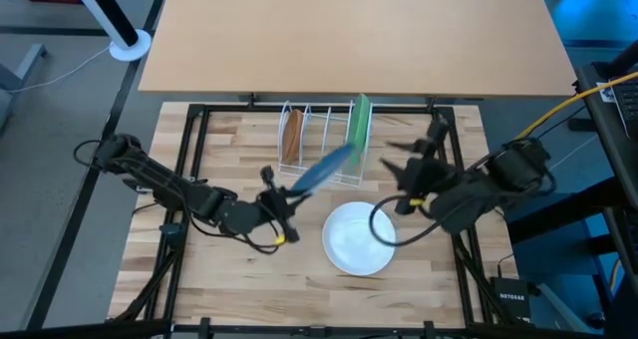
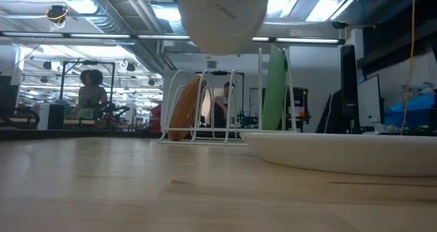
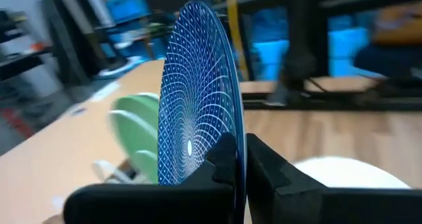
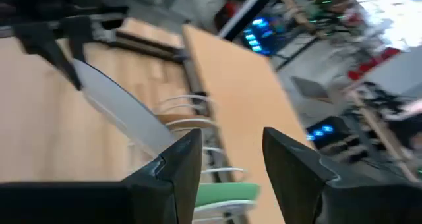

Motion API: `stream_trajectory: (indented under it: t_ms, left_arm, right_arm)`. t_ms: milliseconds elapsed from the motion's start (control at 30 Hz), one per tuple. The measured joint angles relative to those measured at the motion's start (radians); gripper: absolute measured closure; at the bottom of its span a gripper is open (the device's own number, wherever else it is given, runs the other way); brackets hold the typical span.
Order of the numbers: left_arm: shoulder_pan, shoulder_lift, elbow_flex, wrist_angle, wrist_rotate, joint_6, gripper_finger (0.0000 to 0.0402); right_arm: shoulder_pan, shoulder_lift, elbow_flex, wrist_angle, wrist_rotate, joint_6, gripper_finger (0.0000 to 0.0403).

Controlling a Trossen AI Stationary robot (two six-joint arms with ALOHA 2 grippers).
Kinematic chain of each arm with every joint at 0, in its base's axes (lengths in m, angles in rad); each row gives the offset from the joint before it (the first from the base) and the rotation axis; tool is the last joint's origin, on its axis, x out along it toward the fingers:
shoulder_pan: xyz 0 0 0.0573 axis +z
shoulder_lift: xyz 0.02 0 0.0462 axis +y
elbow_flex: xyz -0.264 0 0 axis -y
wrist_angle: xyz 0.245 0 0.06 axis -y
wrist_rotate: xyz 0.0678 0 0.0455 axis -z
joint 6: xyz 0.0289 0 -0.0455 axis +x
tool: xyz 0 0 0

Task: Sort dishes
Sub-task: Put the blue plate in the dish rack

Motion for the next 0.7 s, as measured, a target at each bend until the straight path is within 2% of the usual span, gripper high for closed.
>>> stream_trajectory:
  t_ms: [100,300,467,700]
  left_arm:
    - [0.039,-0.018,0.001,0.006,-0.037,-0.03,0.04]
    - [0.156,-0.022,0.002,-0.004,-0.031,-0.11,0.04]
    - [0.253,-0.022,0.002,-0.008,0.009,-0.179,0.04]
    - [0.368,-0.014,0.002,-0.009,0.116,-0.293,0.04]
  right_arm:
    - [-0.008,-0.026,0.0,-0.003,0.07,-0.017,0.0237]
    - [-0.014,-0.069,0.0,-0.013,0.095,-0.028,0.0237]
    - [-0.014,-0.077,0.0,-0.013,0.094,-0.028,0.0237]
    - [-0.014,-0.078,0.0,-0.012,0.056,-0.028,0.0237]
